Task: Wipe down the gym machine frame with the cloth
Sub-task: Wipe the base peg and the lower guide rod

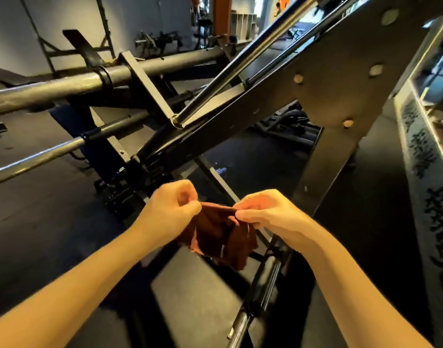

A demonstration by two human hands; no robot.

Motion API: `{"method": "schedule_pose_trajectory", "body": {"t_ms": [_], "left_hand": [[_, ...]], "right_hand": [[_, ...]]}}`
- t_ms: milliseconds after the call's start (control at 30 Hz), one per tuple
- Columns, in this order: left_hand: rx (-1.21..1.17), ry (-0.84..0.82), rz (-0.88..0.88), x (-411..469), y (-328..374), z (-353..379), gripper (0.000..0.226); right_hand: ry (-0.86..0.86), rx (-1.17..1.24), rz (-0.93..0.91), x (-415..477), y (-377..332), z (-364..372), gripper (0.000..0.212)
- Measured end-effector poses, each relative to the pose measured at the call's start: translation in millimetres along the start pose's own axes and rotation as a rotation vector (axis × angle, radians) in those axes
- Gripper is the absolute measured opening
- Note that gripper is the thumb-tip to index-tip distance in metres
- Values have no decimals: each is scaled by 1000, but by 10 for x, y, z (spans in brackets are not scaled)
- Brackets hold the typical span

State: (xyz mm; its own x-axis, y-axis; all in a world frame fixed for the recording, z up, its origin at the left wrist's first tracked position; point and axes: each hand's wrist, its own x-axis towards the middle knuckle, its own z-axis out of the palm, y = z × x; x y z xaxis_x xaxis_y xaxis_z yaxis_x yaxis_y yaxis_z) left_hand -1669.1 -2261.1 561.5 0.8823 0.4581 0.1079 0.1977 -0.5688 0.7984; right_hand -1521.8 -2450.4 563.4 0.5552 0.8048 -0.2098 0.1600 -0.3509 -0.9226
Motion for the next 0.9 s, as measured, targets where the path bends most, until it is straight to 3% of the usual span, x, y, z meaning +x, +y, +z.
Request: {"method": "schedule_pose_trajectory", "body": {"t_ms": [133,267,333,500,567,633,767,833,900], "left_hand": [[-119,-300,-18,513,102,-147,15],[-137,-427,-40,872,47,-106,4],[-191,-386,-59,988,-41,-8,6],[-343,-36,-196,1209,-532,444,17],[-425,-39,-306,1273,-718,607,11],[-471,-199,-451,1317,-810,754,11],[-447,-601,-626,1353,-813,798,40],[-524,-678,-638,1464,-883,686,41],[-602,-733,-626,1592,-924,810,38]], "right_hand": [[-123,-233,-14,112,-117,-223,16],[-174,-274,10,266,-137,-314,30],[-148,-192,51,349,-121,-351,27],[71,-225,159,632,-86,-373,20],[168,-242,198,751,-84,-377,12],[249,-253,242,856,-94,-369,11],[557,-84,311,946,-76,-336,29],[650,22,346,988,-74,-315,34],[757,140,377,966,-94,-277,22]]}}
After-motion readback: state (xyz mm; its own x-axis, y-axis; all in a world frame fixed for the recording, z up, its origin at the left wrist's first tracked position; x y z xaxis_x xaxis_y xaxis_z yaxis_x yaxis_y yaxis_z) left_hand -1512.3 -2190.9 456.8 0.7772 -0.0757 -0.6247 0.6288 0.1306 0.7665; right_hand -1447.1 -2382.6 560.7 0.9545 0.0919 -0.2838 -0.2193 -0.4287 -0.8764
